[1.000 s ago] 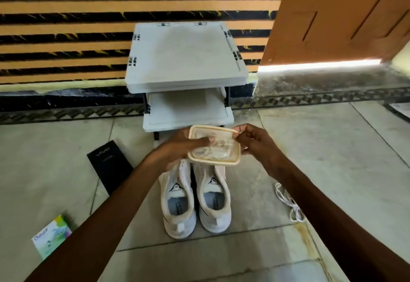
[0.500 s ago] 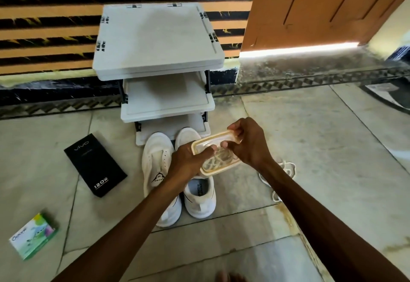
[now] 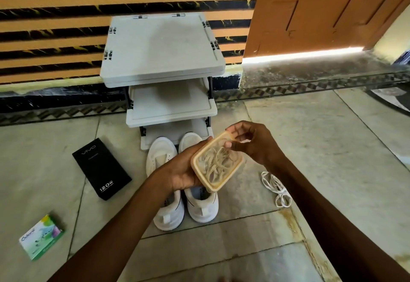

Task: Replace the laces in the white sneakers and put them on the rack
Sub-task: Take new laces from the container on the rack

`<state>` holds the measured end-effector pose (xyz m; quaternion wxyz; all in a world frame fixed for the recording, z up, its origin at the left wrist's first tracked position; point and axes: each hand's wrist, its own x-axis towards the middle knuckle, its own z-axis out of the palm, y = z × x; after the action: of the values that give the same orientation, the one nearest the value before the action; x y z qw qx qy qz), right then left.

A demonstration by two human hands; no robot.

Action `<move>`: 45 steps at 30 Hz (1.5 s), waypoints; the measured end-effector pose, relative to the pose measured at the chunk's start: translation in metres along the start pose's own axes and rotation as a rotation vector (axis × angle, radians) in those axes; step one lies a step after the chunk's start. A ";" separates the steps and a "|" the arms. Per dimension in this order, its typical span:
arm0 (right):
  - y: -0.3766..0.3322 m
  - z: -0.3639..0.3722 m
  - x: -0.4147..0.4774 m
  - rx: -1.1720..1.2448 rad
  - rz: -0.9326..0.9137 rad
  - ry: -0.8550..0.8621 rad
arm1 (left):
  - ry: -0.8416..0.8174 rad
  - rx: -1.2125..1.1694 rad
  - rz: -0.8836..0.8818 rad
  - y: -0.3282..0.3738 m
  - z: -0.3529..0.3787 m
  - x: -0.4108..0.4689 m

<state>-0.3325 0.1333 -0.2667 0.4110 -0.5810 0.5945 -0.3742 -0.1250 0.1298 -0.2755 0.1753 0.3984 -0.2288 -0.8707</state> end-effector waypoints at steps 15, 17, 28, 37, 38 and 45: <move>0.002 0.015 -0.003 0.472 0.381 0.130 | 0.052 -0.061 0.211 -0.002 0.002 0.014; 0.002 0.015 -0.002 0.406 0.337 0.185 | 0.065 -0.059 0.259 -0.002 0.001 0.016; -0.012 -0.034 -0.012 0.432 -0.081 -0.402 | 0.151 -0.329 0.373 0.005 -0.020 0.018; 0.062 -0.015 -0.038 -0.386 -0.238 -0.184 | 0.118 -0.359 0.361 0.004 -0.031 0.013; 0.074 -0.007 -0.046 -0.422 -0.271 -0.152 | 0.110 -0.332 0.358 0.003 -0.030 0.013; 0.120 0.035 -0.101 -0.696 -0.349 -0.435 | 0.069 -0.276 0.342 -0.001 -0.028 0.013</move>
<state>-0.3477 0.2407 -0.3857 0.2372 -0.8416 0.4778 -0.0848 -0.1111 0.1172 -0.3003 0.3809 0.3557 -0.1655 -0.8372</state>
